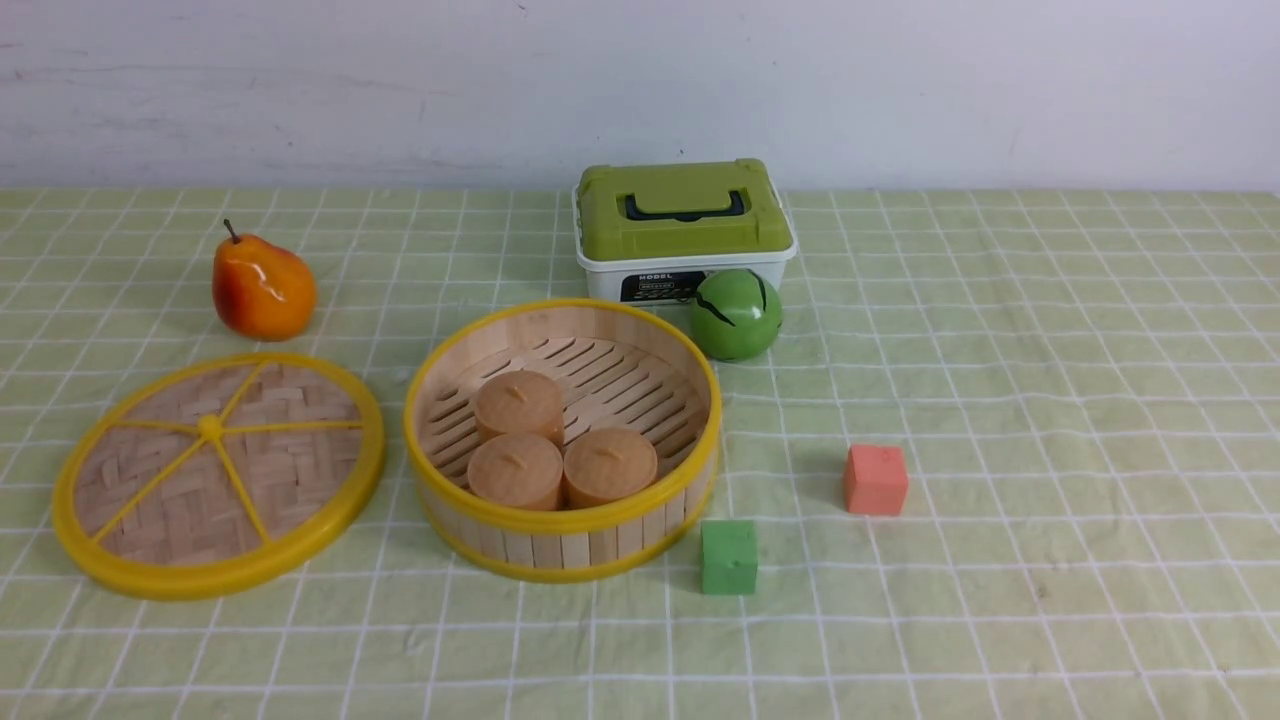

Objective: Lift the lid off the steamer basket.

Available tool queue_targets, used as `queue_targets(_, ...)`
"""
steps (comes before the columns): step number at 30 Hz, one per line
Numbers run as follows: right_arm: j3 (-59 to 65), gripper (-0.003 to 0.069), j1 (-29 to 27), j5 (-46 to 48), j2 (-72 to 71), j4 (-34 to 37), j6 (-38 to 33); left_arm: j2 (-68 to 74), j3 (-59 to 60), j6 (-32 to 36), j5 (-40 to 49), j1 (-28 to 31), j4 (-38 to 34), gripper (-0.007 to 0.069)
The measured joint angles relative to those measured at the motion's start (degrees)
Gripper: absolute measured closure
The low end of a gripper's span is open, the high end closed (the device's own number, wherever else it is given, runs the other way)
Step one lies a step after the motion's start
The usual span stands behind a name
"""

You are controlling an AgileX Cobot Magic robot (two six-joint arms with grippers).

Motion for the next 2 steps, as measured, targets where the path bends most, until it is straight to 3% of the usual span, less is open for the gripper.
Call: queue_targets(2, 0.0, 0.0418, 0.0, 0.0, 0.0, 0.0, 0.0, 0.0, 0.0, 0.0, 0.0, 0.0, 0.0, 0.0608)
